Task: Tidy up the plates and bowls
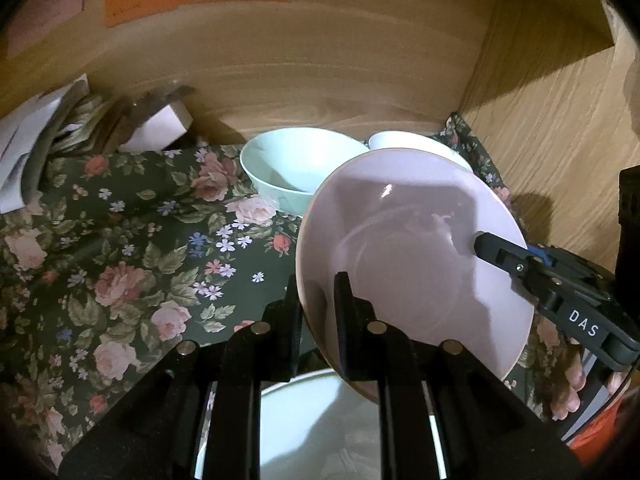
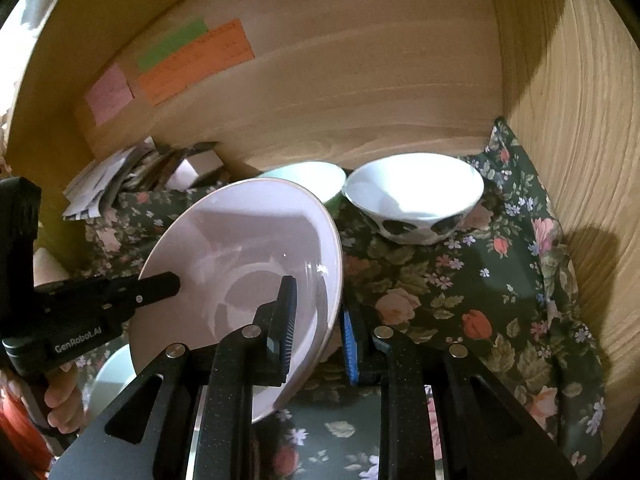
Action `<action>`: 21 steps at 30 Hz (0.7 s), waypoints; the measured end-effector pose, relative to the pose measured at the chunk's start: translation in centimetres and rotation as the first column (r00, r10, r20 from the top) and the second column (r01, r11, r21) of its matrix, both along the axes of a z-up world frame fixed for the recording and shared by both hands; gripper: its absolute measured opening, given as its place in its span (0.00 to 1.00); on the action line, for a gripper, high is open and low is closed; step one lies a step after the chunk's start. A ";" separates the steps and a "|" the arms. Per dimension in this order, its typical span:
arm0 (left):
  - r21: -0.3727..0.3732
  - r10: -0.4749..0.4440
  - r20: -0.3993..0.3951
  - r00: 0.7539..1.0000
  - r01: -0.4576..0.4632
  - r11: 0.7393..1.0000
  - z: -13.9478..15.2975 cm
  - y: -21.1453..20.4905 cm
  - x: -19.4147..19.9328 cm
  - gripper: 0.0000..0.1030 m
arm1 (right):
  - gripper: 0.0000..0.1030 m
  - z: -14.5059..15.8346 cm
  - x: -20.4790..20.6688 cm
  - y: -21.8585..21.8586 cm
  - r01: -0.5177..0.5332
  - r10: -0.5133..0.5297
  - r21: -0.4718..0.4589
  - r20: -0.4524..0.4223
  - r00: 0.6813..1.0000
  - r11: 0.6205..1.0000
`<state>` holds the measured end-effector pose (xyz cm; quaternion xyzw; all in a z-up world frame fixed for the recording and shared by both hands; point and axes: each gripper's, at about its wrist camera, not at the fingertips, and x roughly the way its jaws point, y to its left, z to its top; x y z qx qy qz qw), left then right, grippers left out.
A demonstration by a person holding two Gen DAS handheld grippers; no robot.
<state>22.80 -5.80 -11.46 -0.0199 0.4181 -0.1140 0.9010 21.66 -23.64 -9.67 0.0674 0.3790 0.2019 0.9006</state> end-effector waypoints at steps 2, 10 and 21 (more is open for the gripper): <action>-0.004 0.006 0.009 1.000 -0.006 1.000 0.3 0.4 -0.5 0.14 | 0.18 0.4 -0.4 0.3 -0.003 0.003 -0.001 0.012 1.000 1.000; -0.020 0.032 0.042 0.999 -0.031 0.999 1.6 1.9 -2.6 0.14 | 0.18 2.0 -2.1 1.6 -0.022 0.022 0.003 0.052 0.998 1.000; -0.030 0.070 0.087 0.994 -0.068 0.997 3.0 4.3 -5.8 0.14 | 0.18 3.2 -4.2 3.9 -0.060 0.059 0.002 0.086 0.994 0.998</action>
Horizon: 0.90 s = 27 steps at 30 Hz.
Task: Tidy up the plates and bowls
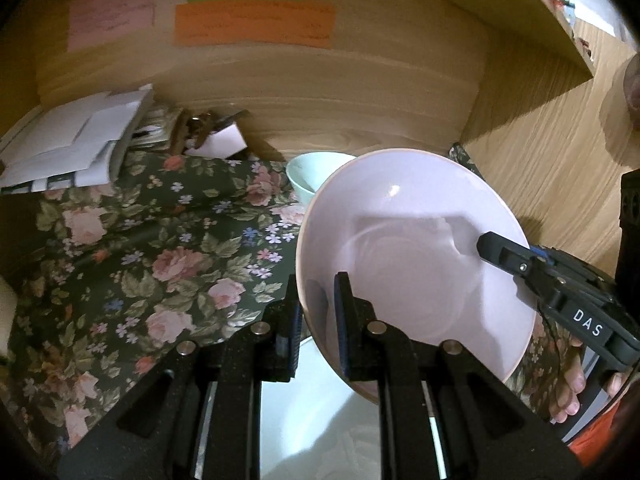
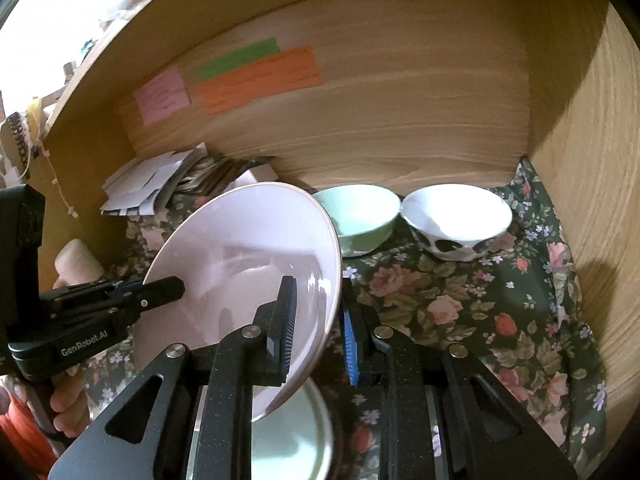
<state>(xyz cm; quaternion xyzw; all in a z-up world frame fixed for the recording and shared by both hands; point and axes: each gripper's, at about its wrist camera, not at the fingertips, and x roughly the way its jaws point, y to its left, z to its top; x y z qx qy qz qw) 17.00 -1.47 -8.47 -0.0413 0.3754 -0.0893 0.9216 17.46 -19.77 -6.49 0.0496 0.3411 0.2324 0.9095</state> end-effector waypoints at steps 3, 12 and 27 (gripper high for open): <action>-0.003 0.014 0.007 1.000 -0.014 1.000 0.3 0.8 -1.0 0.14 | 0.18 0.0 -0.5 0.6 -0.010 0.010 0.005 0.001 1.000 1.000; -0.016 0.064 0.014 0.998 -0.064 0.998 0.2 3.1 -3.1 0.14 | 0.18 0.2 -1.7 2.9 -0.057 0.057 0.010 0.006 0.998 0.998; -0.030 0.139 0.025 0.990 -0.138 0.990 -0.3 7.1 -6.0 0.14 | 0.18 0.0 -3.0 6.7 -0.122 0.122 0.014 0.007 0.993 0.992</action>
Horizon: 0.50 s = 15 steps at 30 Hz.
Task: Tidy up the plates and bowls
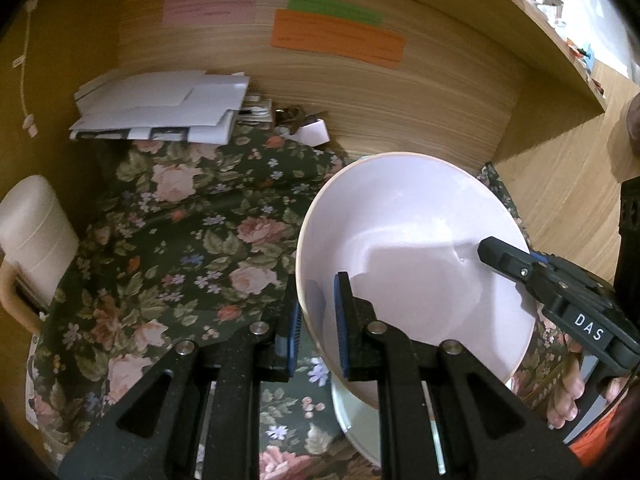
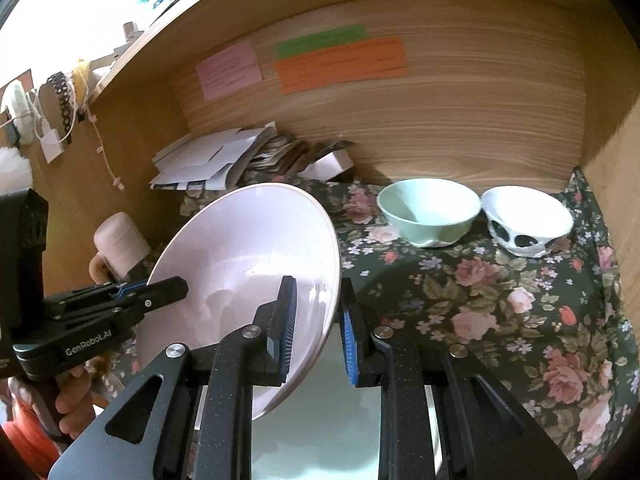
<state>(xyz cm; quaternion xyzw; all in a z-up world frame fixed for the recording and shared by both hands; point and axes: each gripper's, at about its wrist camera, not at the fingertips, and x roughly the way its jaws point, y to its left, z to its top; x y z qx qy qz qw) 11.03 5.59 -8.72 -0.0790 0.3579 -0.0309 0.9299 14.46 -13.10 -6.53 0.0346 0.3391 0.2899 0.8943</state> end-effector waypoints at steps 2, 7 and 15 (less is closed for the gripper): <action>-0.002 0.011 0.006 1.000 -0.011 1.000 0.0 0.6 -0.6 0.14 | 0.18 -0.1 -0.2 0.6 -0.010 0.010 -0.001 -0.003 1.000 1.000; -0.004 0.037 0.016 0.999 -0.037 0.999 0.0 2.0 -1.7 0.14 | 0.18 -0.3 -0.6 2.1 -0.037 0.037 -0.001 -0.008 0.999 0.999; -0.008 0.080 0.018 0.997 -0.080 0.997 -0.3 4.3 -3.3 0.14 | 0.18 -0.6 -1.3 4.5 -0.080 0.080 -0.002 -0.020 0.997 0.997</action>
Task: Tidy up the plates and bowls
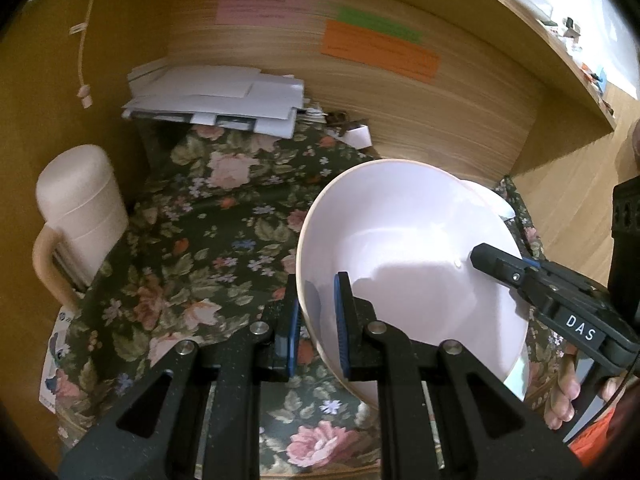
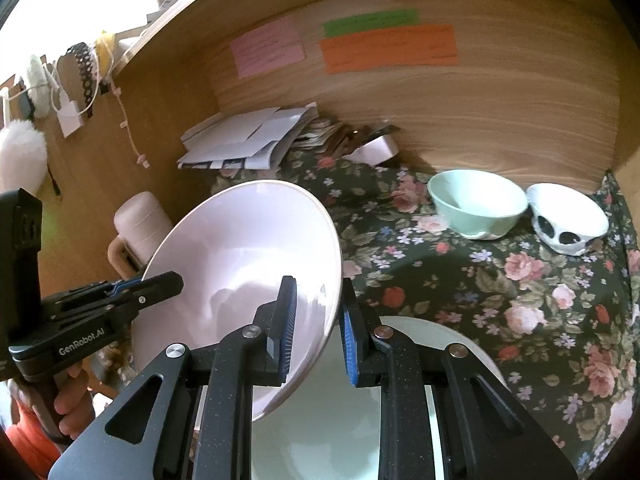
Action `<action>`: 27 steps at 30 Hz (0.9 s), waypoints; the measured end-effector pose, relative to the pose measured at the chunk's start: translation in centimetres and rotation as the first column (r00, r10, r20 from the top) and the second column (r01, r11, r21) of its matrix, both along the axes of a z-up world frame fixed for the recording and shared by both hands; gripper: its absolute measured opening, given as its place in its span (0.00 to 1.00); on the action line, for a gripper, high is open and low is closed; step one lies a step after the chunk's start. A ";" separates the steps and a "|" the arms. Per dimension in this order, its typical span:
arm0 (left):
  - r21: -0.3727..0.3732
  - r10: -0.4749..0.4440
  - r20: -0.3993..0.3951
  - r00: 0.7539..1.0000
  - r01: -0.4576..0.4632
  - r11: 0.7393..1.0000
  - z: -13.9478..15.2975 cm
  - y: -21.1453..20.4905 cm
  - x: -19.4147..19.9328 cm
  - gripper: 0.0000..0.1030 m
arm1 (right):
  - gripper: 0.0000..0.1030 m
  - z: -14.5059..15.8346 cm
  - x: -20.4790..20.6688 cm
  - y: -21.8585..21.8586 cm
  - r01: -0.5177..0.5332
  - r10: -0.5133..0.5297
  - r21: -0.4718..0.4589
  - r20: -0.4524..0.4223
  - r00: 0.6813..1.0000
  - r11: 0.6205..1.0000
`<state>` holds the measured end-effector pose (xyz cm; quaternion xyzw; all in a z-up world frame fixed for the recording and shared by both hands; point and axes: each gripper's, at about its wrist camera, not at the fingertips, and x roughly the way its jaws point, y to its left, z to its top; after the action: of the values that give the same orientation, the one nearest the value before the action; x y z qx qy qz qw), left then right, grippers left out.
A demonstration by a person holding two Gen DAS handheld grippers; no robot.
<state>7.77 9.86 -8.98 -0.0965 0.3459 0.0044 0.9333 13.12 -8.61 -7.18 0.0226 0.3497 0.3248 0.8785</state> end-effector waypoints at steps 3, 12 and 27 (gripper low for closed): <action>0.000 0.015 0.000 1.000 -0.015 1.000 -0.1 0.8 -0.6 0.14 | 0.18 -0.2 -0.2 0.8 -0.014 0.014 -0.001 -0.005 1.000 1.000; -0.007 0.059 -0.015 0.998 -0.059 0.998 -1.1 3.0 -2.0 0.14 | 0.18 -0.9 -0.6 3.5 -0.056 0.056 -0.020 -0.025 0.998 0.998; -0.039 0.102 -0.032 0.994 -0.103 0.994 -2.7 6.3 -3.1 0.14 | 0.18 -2.7 -0.8 7.1 -0.102 0.097 -0.074 -0.073 0.993 0.992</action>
<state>4.65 16.12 -11.66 -0.1332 0.3544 0.0468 0.9244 12.30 -1.51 -9.85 -0.0177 0.3932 0.3533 0.8487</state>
